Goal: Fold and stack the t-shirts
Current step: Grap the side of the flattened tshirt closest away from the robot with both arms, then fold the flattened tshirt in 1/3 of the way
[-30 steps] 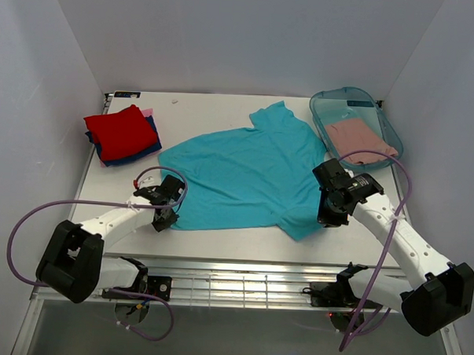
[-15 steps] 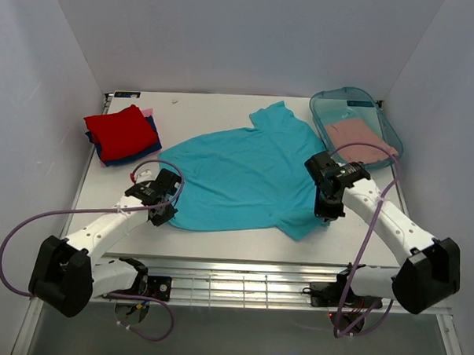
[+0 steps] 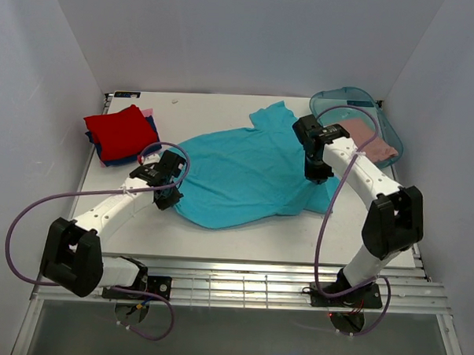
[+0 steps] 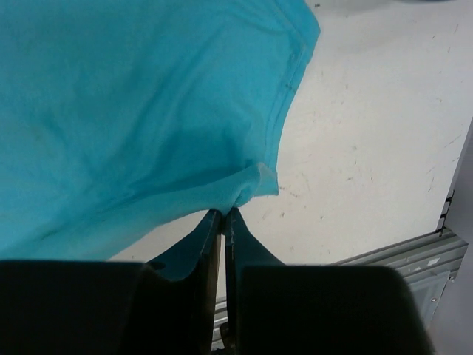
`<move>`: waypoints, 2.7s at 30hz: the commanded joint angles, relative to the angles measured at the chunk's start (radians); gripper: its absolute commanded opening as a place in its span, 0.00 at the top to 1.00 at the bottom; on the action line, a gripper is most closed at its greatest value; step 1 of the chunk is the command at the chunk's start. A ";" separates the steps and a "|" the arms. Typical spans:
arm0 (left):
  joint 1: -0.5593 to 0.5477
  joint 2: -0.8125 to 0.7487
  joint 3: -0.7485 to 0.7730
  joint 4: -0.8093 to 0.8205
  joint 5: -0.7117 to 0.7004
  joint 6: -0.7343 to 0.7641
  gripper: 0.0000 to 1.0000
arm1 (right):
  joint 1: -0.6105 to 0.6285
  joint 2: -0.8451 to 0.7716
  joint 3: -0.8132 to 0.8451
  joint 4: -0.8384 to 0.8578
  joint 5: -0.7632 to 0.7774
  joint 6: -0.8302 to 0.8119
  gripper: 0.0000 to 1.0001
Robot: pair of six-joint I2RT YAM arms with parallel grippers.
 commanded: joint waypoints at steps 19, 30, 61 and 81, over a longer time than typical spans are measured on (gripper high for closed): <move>0.211 0.198 0.218 0.115 0.112 0.160 0.96 | -0.116 0.387 0.441 0.001 0.021 -0.193 0.92; 0.233 0.271 0.235 0.131 0.089 0.184 0.59 | -0.132 0.508 0.527 0.024 0.064 -0.224 0.92; 0.135 0.192 0.166 0.135 0.072 0.100 0.39 | -0.052 0.387 0.295 0.182 -0.367 -0.249 0.52; 0.135 0.279 0.172 0.152 0.061 0.123 0.40 | 0.000 0.391 0.160 0.172 -0.312 -0.241 0.54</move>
